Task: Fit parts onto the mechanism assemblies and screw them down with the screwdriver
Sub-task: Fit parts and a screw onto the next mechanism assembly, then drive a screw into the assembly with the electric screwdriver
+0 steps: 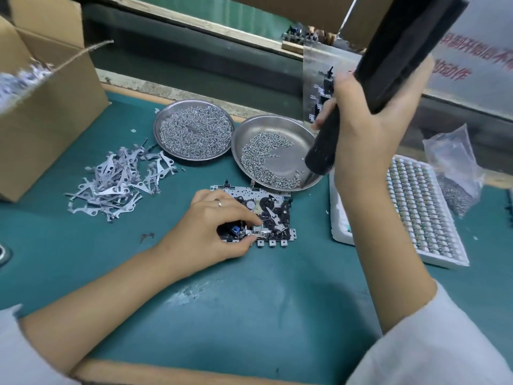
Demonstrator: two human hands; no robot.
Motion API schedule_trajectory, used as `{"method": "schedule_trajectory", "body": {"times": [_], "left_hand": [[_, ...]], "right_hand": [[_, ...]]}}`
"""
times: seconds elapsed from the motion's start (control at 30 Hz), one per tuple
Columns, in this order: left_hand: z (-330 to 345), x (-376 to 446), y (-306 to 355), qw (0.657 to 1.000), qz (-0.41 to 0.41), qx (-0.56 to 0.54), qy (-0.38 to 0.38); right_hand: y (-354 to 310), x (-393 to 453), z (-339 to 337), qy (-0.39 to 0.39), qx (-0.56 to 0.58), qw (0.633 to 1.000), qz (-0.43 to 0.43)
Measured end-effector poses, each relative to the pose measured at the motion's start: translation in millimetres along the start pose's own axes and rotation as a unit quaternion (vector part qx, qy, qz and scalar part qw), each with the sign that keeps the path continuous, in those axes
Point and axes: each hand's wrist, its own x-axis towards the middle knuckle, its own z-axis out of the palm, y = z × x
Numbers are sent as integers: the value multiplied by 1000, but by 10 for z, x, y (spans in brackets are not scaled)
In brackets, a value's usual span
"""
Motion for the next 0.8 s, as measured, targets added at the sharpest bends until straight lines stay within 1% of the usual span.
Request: {"method": "schedule_trajectory", "body": {"times": [0.17,0.33,0.6,0.8], "left_hand": [[-5,5,-5,1000,-2,-4,2],[-3,10,-8,1000,9,3,8],[7,17,-14,1000,14,7,8],[9,13,-13,1000,12,7,7]], "right_hand": [[38,-400,119,-43,123,991,23],[83,-673,184,-30,181,982,56],[94,-727,204,-22,200,977,71],[106,-744,212,-34,199,977,64]]}}
